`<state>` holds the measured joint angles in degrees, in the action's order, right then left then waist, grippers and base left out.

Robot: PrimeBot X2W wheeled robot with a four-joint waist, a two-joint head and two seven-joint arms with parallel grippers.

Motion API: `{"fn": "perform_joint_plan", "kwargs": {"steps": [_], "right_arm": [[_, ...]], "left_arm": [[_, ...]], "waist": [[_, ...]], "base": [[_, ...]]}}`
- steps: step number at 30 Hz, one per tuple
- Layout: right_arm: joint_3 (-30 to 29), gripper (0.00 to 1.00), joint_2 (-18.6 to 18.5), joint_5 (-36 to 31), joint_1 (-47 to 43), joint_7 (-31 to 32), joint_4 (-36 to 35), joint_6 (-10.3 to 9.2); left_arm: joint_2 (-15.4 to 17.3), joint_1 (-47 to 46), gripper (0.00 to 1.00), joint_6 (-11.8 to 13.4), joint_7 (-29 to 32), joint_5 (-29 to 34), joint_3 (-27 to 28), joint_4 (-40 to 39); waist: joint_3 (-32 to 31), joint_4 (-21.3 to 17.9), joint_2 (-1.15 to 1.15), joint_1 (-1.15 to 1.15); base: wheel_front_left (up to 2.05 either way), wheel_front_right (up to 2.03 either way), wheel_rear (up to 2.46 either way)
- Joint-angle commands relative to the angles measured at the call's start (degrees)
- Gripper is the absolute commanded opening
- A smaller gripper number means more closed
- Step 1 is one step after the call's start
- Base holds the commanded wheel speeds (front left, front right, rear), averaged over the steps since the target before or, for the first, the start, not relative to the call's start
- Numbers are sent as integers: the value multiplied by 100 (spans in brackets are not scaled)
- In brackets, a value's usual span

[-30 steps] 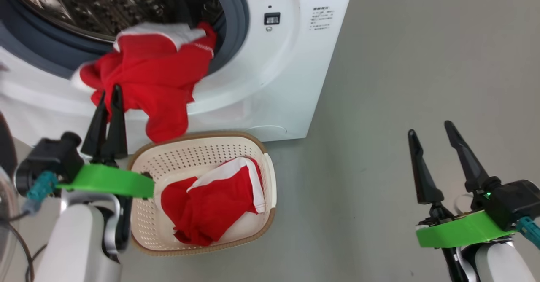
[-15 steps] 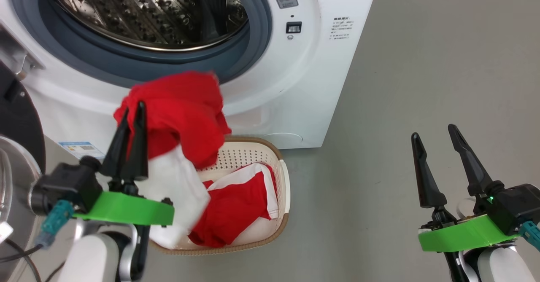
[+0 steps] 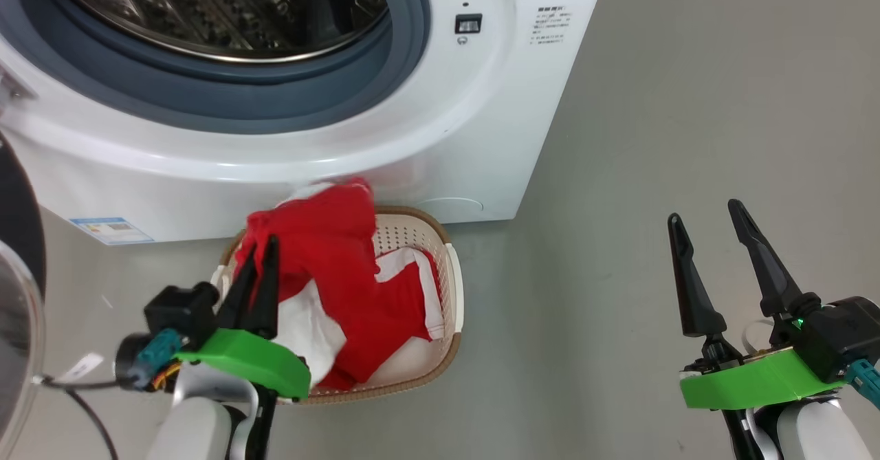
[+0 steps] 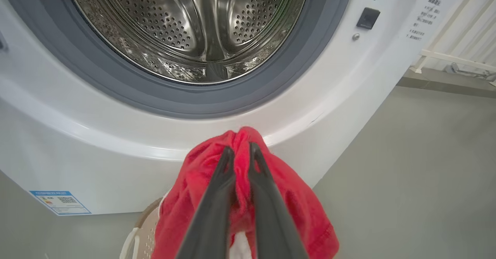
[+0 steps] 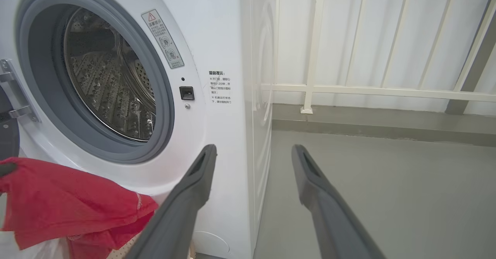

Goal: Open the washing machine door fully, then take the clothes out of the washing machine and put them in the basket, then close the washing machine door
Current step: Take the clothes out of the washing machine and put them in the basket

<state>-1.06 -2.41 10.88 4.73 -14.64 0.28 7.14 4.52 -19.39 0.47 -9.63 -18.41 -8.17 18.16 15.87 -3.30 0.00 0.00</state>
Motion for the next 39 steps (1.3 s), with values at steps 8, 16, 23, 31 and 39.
{"fn": "perform_joint_plan", "kwargs": {"steps": [8,16,23,31,39], "right_arm": [[220,100,-46,-7,265,-36,-139,35],[320,100,-46,21,426,-36,-133,35],[441,100,-46,50,582,-36,-147,35],[555,100,-46,69,752,-36,-172,35],[636,100,-46,110,853,-36,-163,35]], "left_arm": [[44,-1167,0,-271,-65,-95,-18,2025],[88,-2230,0,-437,-4,-131,-97,3737],[178,-2879,0,-431,196,-275,-16,4841],[247,-3258,0,-432,478,-418,32,5385],[390,-3281,19,-273,804,-407,-34,5522]], "waist": [[457,-174,0,0],[857,-403,0,0],[1261,-650,0,0],[1660,-878,0,0],[1879,-1022,0,0]], "base": [[0,0,0],[0,0,0],[0,0,0],[0,0,0],[0,0,0]]}}
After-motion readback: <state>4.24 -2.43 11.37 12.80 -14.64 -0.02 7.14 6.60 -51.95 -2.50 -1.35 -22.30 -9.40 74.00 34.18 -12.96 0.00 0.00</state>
